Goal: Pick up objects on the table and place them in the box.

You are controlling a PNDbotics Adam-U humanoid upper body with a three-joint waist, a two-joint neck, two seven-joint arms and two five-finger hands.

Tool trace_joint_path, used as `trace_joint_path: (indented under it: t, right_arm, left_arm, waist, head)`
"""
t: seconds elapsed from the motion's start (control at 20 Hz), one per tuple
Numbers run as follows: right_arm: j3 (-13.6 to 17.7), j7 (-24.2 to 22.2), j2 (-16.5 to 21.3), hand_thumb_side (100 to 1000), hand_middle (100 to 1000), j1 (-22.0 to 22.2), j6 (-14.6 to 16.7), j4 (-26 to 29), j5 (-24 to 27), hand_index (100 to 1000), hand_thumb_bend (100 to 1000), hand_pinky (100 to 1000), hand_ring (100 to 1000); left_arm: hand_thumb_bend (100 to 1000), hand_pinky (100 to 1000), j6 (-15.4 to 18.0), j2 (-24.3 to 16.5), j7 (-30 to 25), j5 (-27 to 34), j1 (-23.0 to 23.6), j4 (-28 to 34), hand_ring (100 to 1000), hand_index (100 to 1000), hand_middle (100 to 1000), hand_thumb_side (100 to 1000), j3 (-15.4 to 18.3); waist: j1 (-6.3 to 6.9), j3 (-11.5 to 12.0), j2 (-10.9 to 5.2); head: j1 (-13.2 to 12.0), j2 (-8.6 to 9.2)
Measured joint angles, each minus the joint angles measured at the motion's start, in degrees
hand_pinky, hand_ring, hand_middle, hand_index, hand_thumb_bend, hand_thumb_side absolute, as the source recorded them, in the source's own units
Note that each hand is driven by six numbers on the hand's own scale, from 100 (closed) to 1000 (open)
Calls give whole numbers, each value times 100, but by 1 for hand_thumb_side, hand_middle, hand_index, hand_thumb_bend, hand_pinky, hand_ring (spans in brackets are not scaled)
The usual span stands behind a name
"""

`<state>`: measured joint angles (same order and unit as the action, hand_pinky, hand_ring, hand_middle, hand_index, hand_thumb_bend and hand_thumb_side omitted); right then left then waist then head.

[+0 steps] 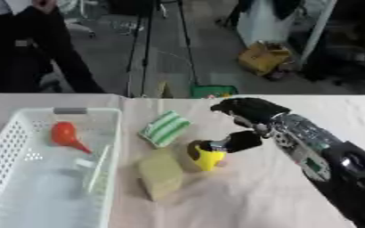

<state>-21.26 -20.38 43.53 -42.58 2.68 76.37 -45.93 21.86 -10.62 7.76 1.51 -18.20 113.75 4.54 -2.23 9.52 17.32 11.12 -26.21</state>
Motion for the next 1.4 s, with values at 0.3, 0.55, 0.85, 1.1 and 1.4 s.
trace_joint_path:
  t: [0.3, 0.55, 0.85, 1.1, 1.4]
  right_arm:
    - [-24, -62, -178, 1000, 867, -23, -248, -241, -65, 992, 684, 887, 923]
    - [-104, 326, -315, 1000, 858, 74, -623, -343, -218, 978, 712, 887, 924]
    - [-258, 469, -533, 1000, 854, 69, -784, -601, -288, 979, 707, 888, 925]
    - [-320, 483, -729, 1000, 851, 24, -769, -910, -482, 976, 675, 892, 933]
    - [-353, 605, -921, 1000, 841, -6, -718, -1121, -834, 970, 648, 890, 932]
  left_arm:
    - [103, 961, -18, 1, -18, 0, 0, 0, 934, 949, 1000, 1000, -10]
    - [103, 960, -20, 2, -19, 2, -1, 0, 934, 941, 1000, 1000, -11]
    - [103, 960, -33, 3, -31, 27, -2, 0, 934, 936, 1000, 1000, -13]
    - [104, 960, -47, 4, -39, 41, -2, 0, 934, 935, 1000, 1000, -13]
    - [105, 960, -67, 5, -38, 41, -2, 0, 934, 934, 1000, 1000, -14]
  waist:
    - [-9, -8, 1]
    - [-28, -14, 1]
    - [-40, -28, 1]
    - [-48, -38, 1]
    - [-102, -90, -4]
  head:
    - [63, -1]
    - [76, -1]
    - [71, -1]
    - [50, -45]
    - [27, -80]
